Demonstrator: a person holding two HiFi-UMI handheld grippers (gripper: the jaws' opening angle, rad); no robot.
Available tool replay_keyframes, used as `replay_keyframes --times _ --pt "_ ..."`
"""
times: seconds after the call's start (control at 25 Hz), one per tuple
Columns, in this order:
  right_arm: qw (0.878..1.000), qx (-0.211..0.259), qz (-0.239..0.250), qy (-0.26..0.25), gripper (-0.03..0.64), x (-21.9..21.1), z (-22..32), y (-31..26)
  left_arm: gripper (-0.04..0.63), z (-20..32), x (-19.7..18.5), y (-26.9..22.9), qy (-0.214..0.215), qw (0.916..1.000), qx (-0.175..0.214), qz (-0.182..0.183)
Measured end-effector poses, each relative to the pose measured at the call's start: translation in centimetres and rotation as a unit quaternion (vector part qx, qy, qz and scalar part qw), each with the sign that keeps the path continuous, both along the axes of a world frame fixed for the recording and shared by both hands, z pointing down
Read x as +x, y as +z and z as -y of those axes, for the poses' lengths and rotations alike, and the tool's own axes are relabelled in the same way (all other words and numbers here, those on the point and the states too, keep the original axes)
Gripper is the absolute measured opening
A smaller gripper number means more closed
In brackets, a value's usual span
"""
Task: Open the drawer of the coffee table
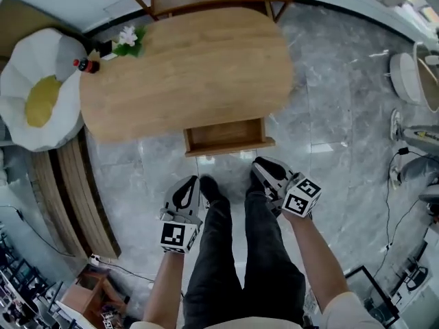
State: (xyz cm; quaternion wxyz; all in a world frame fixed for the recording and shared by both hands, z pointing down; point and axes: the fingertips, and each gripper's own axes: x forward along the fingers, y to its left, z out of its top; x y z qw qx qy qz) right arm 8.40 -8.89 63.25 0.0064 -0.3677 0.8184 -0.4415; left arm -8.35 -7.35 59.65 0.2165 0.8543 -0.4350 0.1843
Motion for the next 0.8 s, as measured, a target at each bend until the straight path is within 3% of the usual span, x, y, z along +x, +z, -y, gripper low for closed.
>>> replay_keyframes --times 0.24,0.52,0.8 --pt "0.993 0.05 -0.108 0.023 0.061 1.5 -0.3 -9.7 0.02 -0.1 -1.7 -10.6 0.017 0.9996 0.022 0.0" --pt "0.986 0.084 -0.143 0.038 0.025 1.4 -1.9 -19.9 0.02 -0.5 -3.6 -20.2 0.027 0.998 0.055 -0.015" --pt "0.974 0.134 -0.173 0.061 0.017 -0.3 -3.5 -29.9 0.02 -1.0 -6.4 -28.3 -0.001 0.9984 0.041 -0.038"
